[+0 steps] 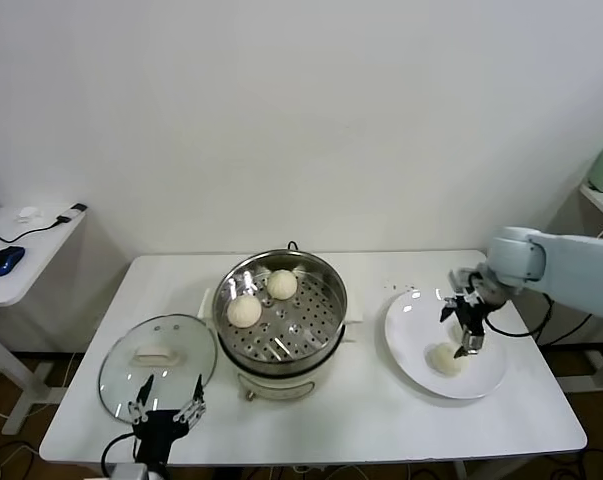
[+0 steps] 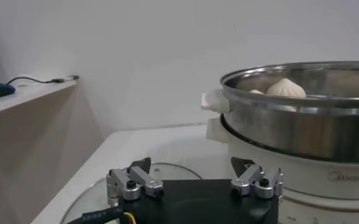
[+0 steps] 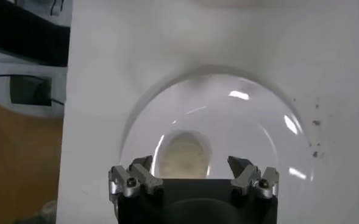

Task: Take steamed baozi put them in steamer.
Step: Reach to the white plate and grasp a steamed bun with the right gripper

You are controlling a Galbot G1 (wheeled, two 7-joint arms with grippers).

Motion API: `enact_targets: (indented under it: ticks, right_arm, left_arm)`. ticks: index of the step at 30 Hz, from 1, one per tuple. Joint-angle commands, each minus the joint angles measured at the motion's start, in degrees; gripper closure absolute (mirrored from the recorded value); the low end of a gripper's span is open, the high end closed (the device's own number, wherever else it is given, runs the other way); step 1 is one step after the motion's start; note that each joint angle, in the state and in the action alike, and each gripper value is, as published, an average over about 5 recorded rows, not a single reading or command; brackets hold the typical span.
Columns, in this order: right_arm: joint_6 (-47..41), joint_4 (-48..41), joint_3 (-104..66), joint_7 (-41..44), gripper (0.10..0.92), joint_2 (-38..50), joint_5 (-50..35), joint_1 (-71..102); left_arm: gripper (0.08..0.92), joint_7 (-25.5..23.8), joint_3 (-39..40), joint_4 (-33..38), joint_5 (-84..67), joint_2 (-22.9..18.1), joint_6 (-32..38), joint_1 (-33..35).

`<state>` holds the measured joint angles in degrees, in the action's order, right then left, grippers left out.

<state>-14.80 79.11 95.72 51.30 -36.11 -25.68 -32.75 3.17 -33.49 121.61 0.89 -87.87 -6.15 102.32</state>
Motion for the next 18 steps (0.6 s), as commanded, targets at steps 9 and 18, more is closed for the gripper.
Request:
enact_targets:
  ticks: [9, 18]
  right_arm:
    - [-0.91, -7.59, -13.41, -2.46, 0.203, 0.31, 6.74, 16.85]
    - [-1.06, -8.48, -13.82, -3.17, 0.211, -1.52, 5.6, 17.14]
  left_arm:
    - [0.177, 0.09, 0.2, -0.31, 0.28, -0.27, 0.22, 0.14]
    - [0.177, 0.13, 0.51, -0.64, 0.49, -0.36, 0.52, 0.49]
